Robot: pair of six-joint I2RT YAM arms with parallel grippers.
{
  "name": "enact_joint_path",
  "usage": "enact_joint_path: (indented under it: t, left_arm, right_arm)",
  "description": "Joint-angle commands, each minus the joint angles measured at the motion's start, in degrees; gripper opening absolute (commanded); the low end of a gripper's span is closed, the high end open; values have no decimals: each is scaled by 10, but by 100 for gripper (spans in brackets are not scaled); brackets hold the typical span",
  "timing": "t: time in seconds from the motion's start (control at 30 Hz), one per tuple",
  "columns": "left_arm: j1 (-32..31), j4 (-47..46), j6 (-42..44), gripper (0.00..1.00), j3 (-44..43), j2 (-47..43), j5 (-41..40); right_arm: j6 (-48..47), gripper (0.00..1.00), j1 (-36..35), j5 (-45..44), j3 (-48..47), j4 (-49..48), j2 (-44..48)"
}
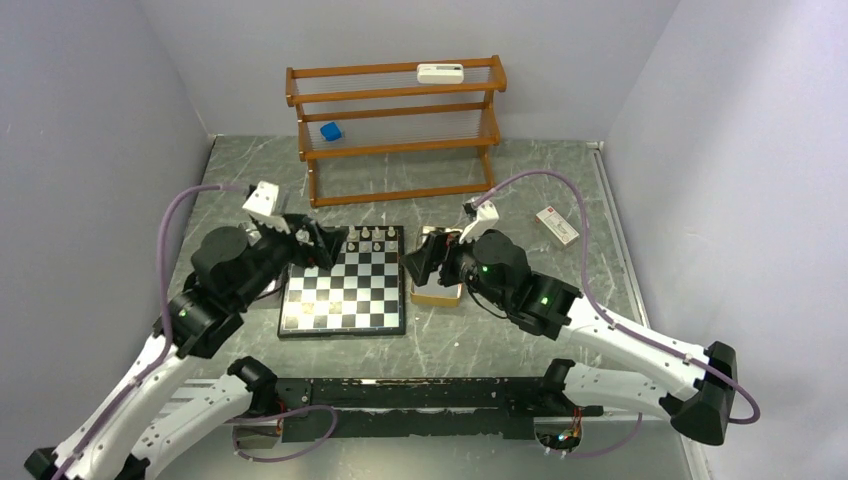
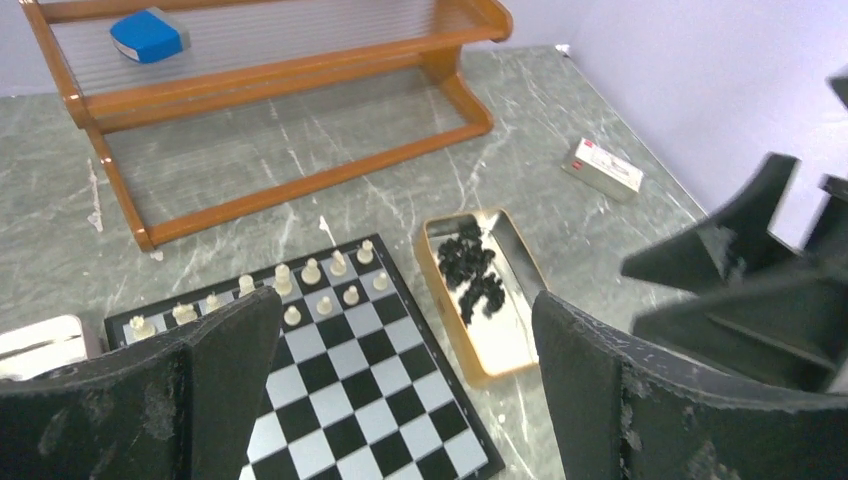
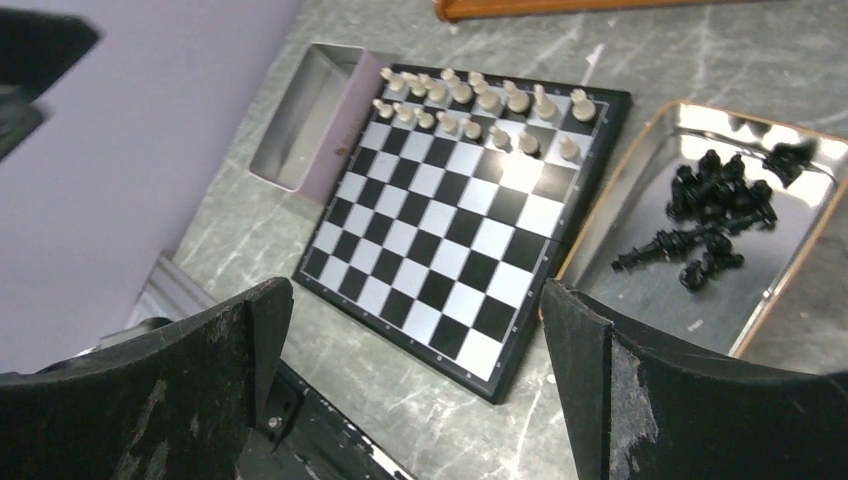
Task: Set up the chess pieces on the board
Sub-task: Reset both arms
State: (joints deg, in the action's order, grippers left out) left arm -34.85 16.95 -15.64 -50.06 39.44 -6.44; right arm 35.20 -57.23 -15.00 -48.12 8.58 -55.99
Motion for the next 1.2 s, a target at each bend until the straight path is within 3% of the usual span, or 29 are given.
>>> enact_joint_path:
  t: [0.0,0.27,0.53,1.17]
  left_arm:
    - [-2,99,-5,99,23,-48,46]
    - [-2,39,-34,99,111,-126,84]
    - [-2,48,-27,99,104,-68,99]
    - [-2,43,-22,99,112,-91,89]
  right_arm:
    - [18,100,-2,-47,-14,34,-15]
    - [30,100,-2,-68,10,24,-12]
    - [36,100,-2,-85,6,31,-8]
    - [23,100,-2,-68,18,18,-10]
